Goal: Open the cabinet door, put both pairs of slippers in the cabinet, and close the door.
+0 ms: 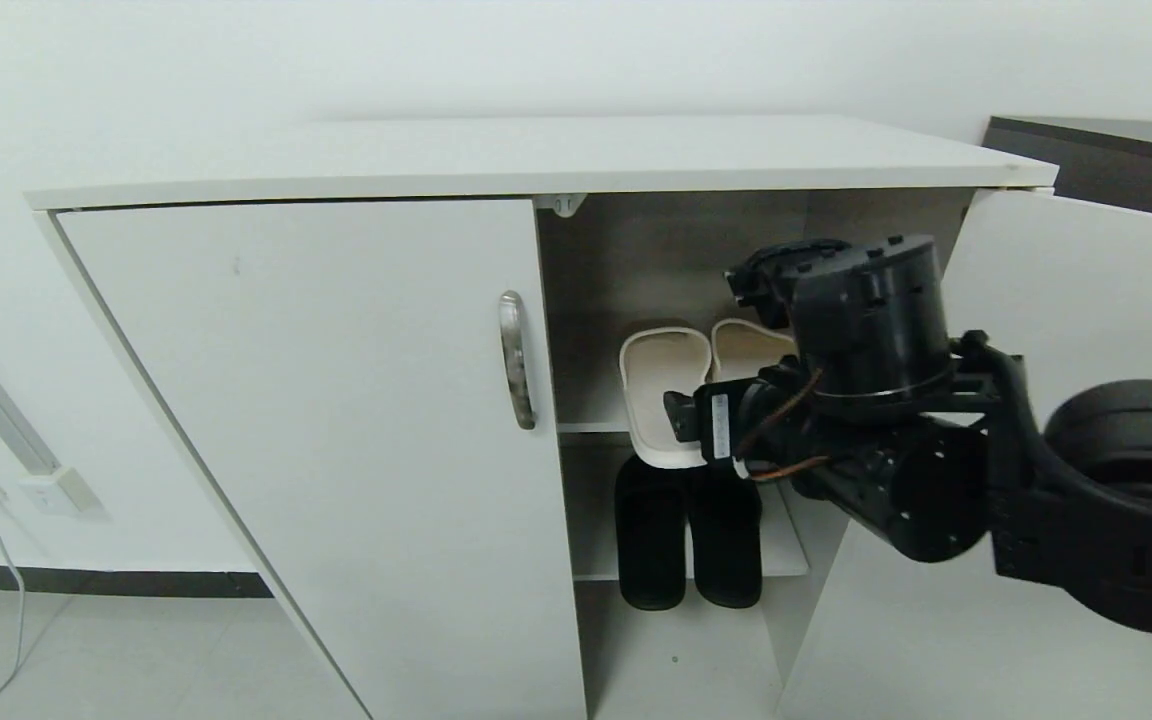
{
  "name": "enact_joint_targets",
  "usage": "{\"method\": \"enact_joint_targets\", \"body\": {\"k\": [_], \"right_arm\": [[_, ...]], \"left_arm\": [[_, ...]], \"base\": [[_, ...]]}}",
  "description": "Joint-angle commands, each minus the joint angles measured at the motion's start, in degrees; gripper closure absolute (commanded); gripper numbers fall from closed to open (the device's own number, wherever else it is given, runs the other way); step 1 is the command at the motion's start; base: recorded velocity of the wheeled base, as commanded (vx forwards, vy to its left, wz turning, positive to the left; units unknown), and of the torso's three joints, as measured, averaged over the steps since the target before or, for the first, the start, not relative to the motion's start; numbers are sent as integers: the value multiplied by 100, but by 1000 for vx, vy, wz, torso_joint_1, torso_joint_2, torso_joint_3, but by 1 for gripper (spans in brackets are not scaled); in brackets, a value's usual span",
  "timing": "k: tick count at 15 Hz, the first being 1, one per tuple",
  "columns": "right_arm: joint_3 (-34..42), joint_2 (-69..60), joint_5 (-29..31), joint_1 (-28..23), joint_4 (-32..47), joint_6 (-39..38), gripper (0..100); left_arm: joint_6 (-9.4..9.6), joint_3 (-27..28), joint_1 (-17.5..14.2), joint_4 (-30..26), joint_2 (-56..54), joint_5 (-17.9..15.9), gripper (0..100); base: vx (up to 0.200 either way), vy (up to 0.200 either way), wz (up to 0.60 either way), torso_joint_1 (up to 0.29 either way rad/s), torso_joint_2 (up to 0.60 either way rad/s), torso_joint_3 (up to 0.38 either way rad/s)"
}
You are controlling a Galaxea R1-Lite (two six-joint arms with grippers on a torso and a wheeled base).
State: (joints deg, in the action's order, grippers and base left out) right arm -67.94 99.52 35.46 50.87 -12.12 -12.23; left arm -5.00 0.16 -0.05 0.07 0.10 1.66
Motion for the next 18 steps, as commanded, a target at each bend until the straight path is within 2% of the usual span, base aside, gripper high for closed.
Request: {"method": "enact_joint_targets", "body": {"k": [1,3,5,6,16,18], "right_arm": [[765,-689,-198,265,-282,-25,0],[1441,-750,-373,406,-1091,-8,0],[1696,-662,-444,476,-1689,80,0],[1696,-539,-444,494,-1759,107,100],[1740,58,-373,485,-2128,124,100],[1749,85,-373,485,-2128,115,100]], "left_arm": [[-1,2,-4,1,8,1,100],[-1,-7,-4,1,-1,1,100],[-1,2,-4,1,8,1,100],[-1,2,-4,1,8,1,100],[-1,2,-4,1,8,1,100],[-10,2,-4,1,8,1,100]], "base": [[0,0,0,0,0,0],[0,0,0,0,0,0],[0,0,0,0,0,0],[0,0,0,0,0,0],[0,0,0,0,0,0],[-200,0,0,5,5,2]]}}
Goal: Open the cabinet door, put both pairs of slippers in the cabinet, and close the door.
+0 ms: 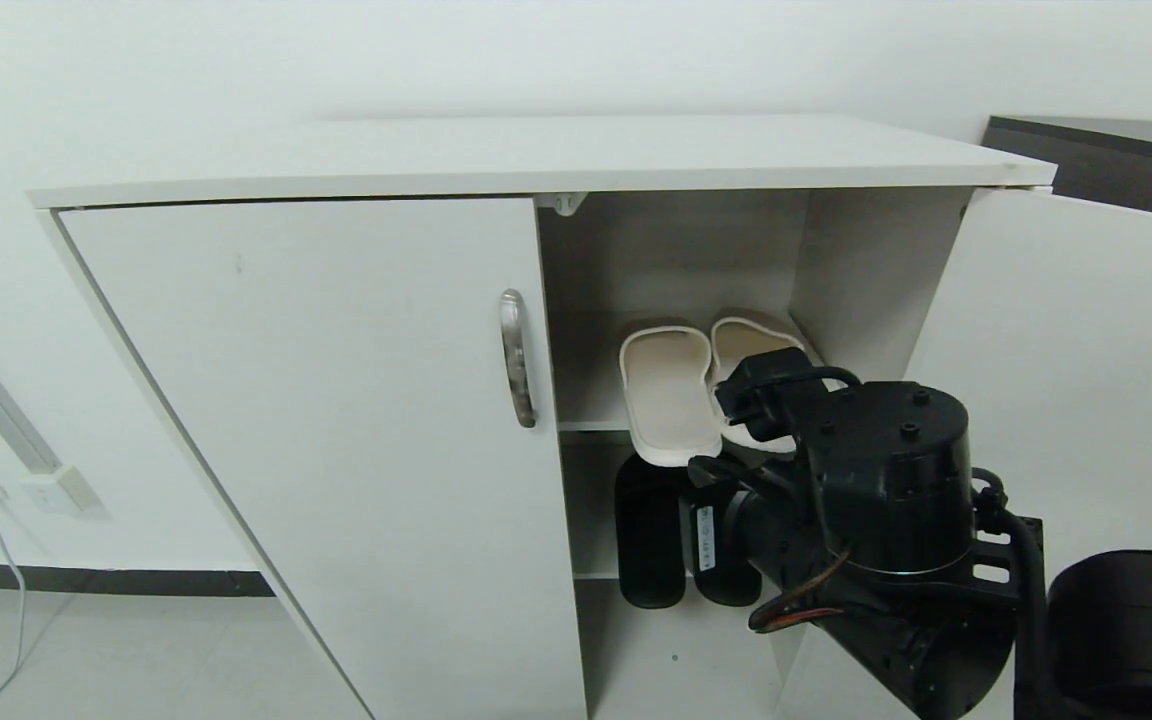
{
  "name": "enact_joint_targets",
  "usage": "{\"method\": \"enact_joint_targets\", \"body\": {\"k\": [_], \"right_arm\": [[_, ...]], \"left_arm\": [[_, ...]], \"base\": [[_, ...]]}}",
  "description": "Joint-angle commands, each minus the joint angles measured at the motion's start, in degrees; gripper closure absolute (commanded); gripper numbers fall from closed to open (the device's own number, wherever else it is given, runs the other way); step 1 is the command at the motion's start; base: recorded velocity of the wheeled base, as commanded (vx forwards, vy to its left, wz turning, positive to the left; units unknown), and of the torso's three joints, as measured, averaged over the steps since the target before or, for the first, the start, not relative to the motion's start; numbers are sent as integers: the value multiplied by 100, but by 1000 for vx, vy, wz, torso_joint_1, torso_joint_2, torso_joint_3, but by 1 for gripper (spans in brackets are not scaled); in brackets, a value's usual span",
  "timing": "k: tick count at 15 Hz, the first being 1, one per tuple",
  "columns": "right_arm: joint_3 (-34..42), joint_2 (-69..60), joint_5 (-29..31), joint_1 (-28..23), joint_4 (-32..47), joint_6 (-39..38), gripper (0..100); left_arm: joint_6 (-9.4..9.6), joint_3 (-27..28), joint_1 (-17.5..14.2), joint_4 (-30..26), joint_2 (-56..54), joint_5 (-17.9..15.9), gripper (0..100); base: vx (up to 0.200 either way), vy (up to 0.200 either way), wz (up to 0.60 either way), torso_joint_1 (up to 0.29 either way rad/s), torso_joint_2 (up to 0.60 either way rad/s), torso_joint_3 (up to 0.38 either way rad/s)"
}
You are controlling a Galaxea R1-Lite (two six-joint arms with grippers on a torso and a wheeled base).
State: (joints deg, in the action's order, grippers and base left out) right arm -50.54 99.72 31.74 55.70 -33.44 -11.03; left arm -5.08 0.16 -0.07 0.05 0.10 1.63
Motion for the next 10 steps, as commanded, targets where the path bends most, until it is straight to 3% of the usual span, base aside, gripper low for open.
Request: {"method": "enact_joint_targets", "body": {"k": [1,10], "right_arm": [[1,74,-10,2,4,-4,100],[36,162,-2,-6,-57,-13,100]], "left_arm": [[-1,2,-1,4,8,4,100],[-1,2,-1,4,8,4,100]], "base": [[-200,0,0,7,2,2],[-200,0,0,2,2,1]]}}
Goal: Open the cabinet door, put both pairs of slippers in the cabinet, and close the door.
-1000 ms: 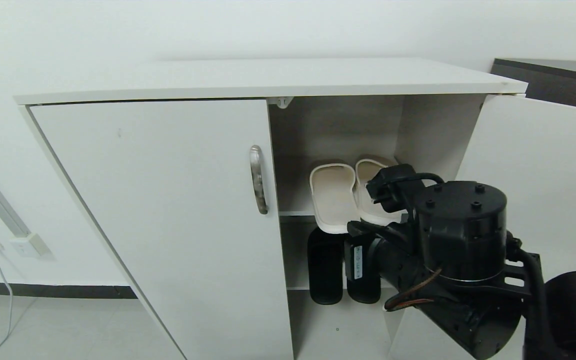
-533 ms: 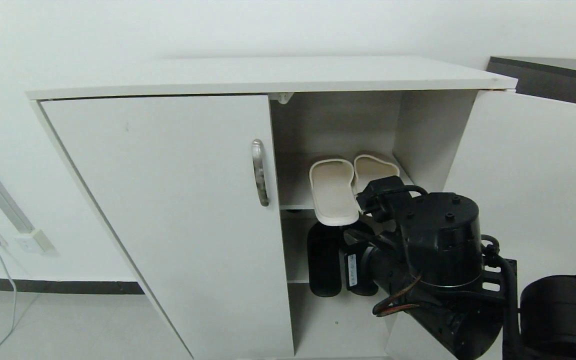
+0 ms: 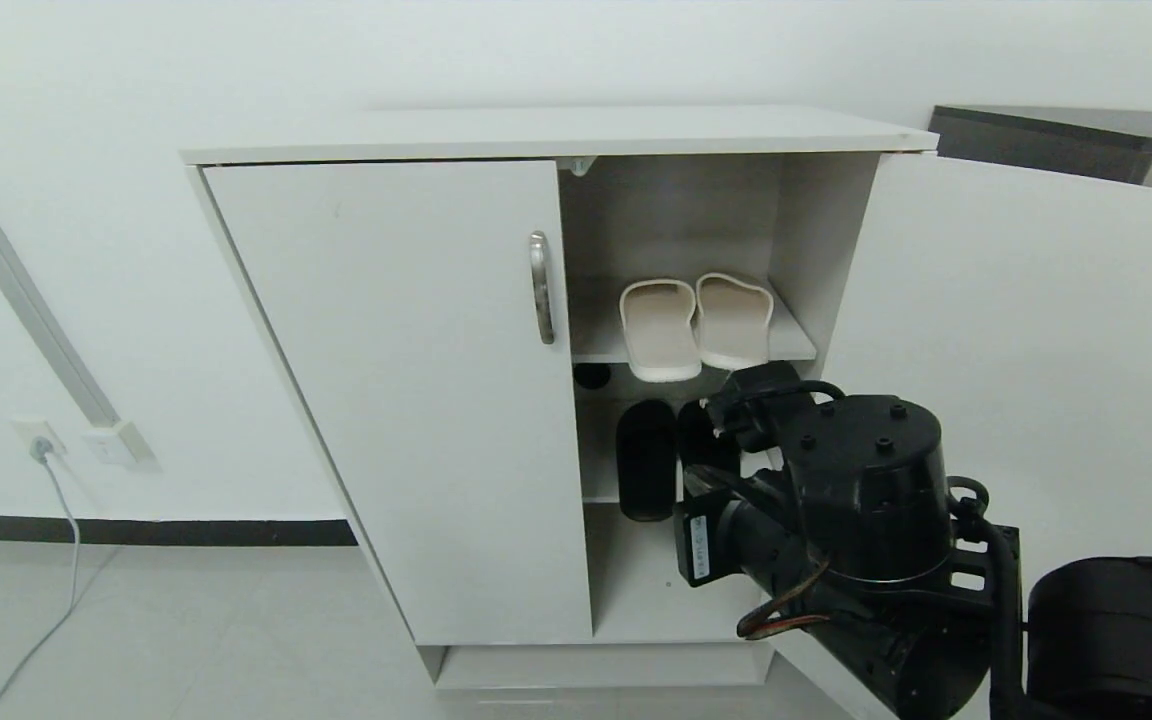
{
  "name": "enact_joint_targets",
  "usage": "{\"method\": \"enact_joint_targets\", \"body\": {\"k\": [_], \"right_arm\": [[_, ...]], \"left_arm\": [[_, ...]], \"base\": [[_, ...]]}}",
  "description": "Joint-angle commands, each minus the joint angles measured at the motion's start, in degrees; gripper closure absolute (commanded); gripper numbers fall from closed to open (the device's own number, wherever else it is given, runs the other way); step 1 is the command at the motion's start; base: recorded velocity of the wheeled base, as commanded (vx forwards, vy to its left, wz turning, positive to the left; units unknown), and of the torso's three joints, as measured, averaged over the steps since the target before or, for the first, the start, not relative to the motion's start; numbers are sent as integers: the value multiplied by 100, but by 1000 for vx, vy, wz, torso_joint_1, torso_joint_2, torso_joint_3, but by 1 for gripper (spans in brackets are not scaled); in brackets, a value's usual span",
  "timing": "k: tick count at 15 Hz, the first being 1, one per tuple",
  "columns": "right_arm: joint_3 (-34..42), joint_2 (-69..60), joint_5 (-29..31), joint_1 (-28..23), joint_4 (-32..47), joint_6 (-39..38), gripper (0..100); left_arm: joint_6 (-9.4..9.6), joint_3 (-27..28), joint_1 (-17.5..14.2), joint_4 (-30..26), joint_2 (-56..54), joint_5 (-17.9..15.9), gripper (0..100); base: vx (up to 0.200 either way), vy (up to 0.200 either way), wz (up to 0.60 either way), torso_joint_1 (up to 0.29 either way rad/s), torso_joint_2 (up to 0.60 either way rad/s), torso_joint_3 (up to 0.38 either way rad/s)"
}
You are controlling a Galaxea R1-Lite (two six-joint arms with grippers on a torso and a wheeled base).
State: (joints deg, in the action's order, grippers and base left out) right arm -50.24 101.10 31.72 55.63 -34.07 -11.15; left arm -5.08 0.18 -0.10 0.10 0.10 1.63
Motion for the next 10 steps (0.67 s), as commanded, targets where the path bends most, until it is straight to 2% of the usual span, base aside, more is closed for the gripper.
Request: {"method": "enact_joint_targets", "body": {"k": [1,5,10], "right_arm": [[23,24,1,1,-3,-1,100],[40,15,-17,-25,-82,-1,100],[181,42,-96,-105,-187,17,100]], "left_arm": [[-1,-9,1,-1,8,4,100],[-1,-1,1,-1,8,4,100],[-1,-1,1,-1,8,4,100]], "base": [[-200,0,0,2,7,-2],[-200,0,0,1,5,-1],[0,0,0,0,0,0]]}}
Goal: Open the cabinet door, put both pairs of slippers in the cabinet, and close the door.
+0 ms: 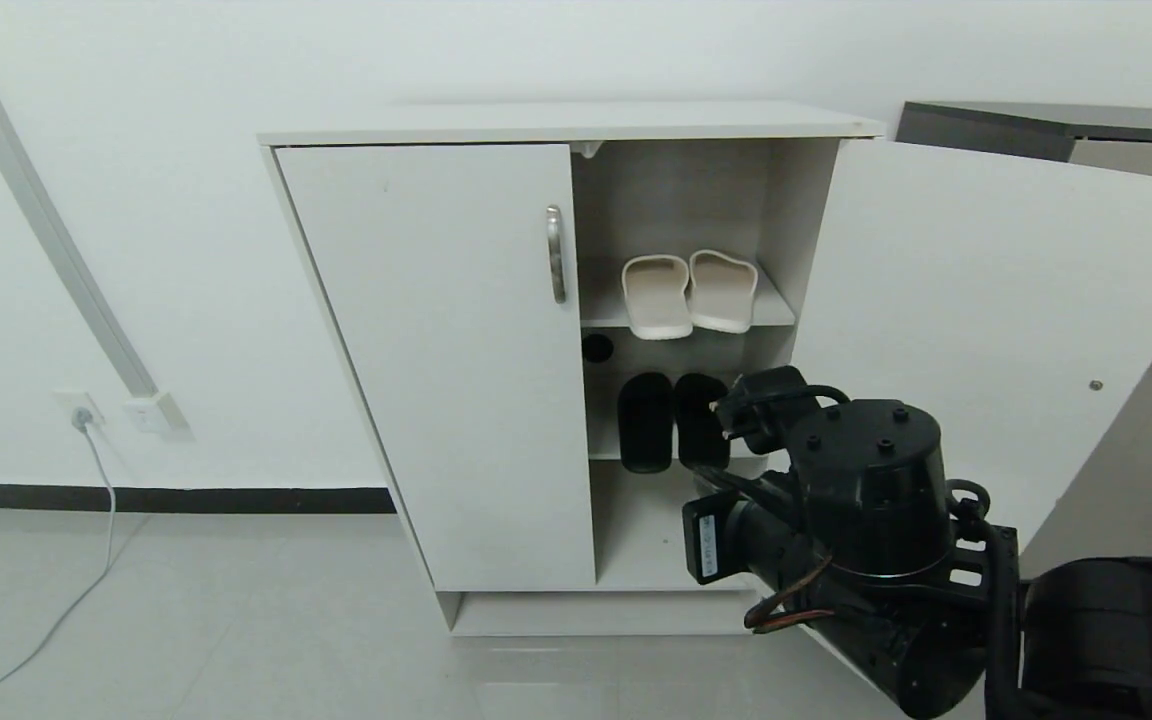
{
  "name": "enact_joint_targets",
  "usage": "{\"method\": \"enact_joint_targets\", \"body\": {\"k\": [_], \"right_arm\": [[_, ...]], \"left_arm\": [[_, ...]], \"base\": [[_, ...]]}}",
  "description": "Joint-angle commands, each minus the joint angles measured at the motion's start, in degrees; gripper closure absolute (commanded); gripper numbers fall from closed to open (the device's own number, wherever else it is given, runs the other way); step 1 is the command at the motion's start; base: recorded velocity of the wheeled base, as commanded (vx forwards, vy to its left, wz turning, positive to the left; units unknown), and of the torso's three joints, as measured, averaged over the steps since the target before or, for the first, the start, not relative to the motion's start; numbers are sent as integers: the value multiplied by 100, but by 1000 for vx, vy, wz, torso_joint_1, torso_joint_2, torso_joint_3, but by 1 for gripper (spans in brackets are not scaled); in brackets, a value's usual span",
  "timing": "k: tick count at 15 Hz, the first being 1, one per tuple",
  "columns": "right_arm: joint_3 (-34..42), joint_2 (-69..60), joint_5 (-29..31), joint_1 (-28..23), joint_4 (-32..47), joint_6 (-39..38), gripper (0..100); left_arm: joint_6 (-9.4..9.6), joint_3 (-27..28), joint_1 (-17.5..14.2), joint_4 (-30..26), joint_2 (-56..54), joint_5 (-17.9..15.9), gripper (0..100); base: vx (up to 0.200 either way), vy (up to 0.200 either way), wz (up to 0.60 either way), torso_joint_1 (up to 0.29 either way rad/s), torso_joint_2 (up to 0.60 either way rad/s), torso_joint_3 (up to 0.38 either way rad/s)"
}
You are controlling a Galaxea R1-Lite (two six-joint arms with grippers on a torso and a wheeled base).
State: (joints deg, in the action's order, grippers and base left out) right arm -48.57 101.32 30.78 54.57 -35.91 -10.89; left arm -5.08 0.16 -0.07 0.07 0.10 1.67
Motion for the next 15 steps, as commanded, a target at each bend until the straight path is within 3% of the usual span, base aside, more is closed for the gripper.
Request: {"method": "enact_joint_targets", "body": {"k": [1,11,15], "right_arm": [[102,20,-37,1,-3,69,100],[137,239,-107,-192,-74,95,100],[146,275,-107,-218,-74,95,100]], "left_arm": [[-1,2,-1,1,8,9,100],[-1,2,-1,1,8,0,100],[-1,2,-1,1,8,0,100]], "base": [[0,0,0,0,0,0],[0,0,0,0,0,0],[0,0,0,22,-223,-308]]}}
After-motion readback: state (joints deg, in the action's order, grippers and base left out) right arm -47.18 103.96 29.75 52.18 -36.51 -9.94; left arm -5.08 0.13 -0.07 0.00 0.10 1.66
